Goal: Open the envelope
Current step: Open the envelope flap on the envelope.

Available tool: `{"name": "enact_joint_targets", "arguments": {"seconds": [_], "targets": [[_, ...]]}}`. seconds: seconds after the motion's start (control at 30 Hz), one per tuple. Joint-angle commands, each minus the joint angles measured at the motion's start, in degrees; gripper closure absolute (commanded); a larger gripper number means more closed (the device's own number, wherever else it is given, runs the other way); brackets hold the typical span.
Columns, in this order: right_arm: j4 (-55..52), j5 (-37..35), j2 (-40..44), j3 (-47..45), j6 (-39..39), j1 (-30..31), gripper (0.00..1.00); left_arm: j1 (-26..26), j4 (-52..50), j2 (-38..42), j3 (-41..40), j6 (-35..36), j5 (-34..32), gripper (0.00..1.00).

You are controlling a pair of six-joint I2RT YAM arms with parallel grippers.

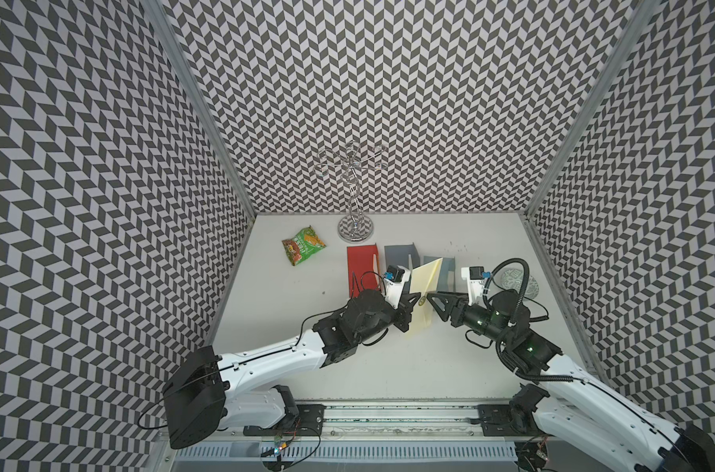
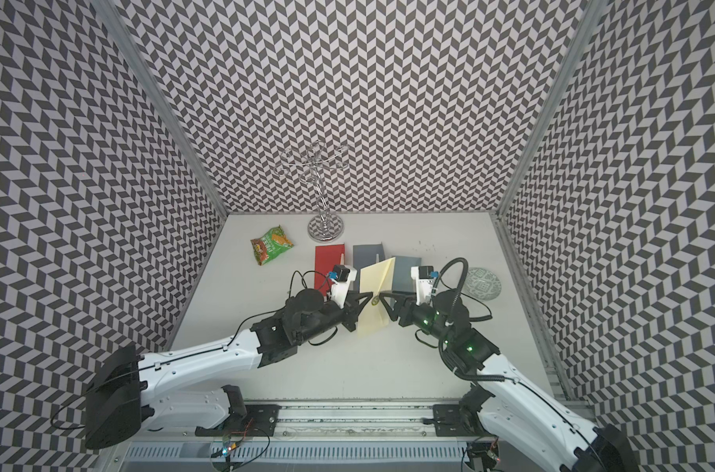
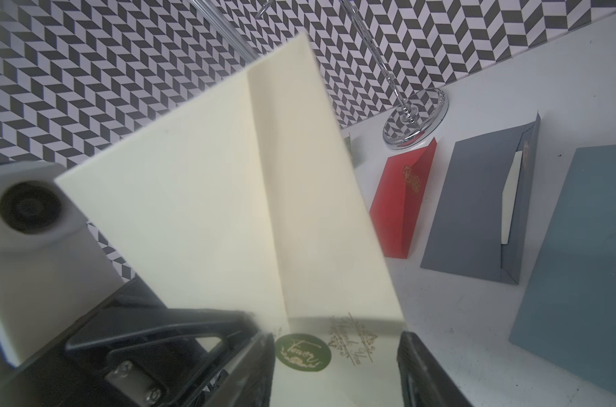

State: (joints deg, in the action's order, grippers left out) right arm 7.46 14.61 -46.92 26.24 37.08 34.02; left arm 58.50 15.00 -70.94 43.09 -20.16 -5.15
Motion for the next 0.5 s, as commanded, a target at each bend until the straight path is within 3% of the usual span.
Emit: {"name": "enact_joint_targets", "arguments": {"seconds": [0.0, 0.27, 0.47], "targets": [[1.05, -0.93, 0.27, 2.04, 0.0, 0.48, 0.42, 0.3, 1.09, -0.43, 1.04, 0.98, -0.14, 1.0], [2.83, 0.7, -0.48, 2.45, 1.18, 0.72, 0.43, 0.35, 0.77, -0.17, 0.72, 0.83, 0.74, 1.0], [0.85, -4.94, -2.2, 3.86, 3.09, 1.94, 0.41, 0.33, 1.25, -0.29, 0.17, 0.93, 1.89, 1.0]]}}
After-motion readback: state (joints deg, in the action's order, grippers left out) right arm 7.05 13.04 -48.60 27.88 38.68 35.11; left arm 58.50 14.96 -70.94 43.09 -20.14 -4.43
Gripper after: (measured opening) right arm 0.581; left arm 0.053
